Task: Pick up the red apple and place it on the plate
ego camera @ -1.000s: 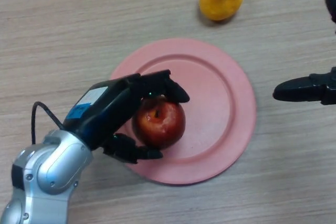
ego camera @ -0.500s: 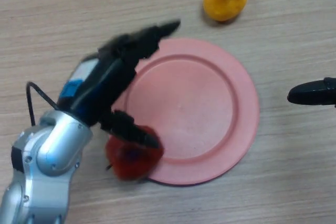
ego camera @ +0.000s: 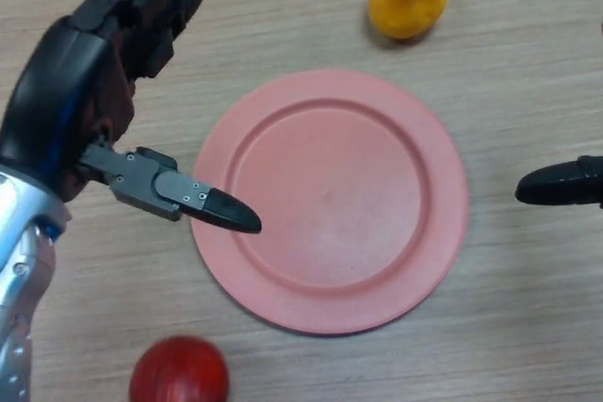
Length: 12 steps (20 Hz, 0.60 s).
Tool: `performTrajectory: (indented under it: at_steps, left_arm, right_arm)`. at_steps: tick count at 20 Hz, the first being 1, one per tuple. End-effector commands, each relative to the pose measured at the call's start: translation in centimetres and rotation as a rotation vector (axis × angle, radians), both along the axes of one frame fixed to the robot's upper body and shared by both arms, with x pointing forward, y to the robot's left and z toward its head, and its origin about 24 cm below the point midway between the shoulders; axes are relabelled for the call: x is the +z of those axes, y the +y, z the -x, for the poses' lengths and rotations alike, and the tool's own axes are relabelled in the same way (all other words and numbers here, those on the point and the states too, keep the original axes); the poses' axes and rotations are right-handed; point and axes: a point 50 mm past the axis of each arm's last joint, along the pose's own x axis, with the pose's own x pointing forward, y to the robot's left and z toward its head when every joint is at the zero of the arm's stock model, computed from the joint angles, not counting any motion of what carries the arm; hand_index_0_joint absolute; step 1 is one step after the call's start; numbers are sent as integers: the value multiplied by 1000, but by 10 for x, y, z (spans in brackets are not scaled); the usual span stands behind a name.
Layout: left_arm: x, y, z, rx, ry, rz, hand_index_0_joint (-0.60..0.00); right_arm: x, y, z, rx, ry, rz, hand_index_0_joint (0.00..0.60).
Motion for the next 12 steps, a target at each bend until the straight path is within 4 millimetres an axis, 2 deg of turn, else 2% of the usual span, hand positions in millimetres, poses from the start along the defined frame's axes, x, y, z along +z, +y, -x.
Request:
performTrajectory:
  at_steps: [1,9,12]
  left_arm:
    - [29,21,15,101,-156,83,0]
    - [36,25,22,110,-140,86,0]
    - [32,23,23,107,-123,70,0]
  right_arm:
    - [31,-5,11,-29,-244,67,0]
    - [40,3,11,2,-229,113,0]
    - [44,3,13,-10,-247,124,0]
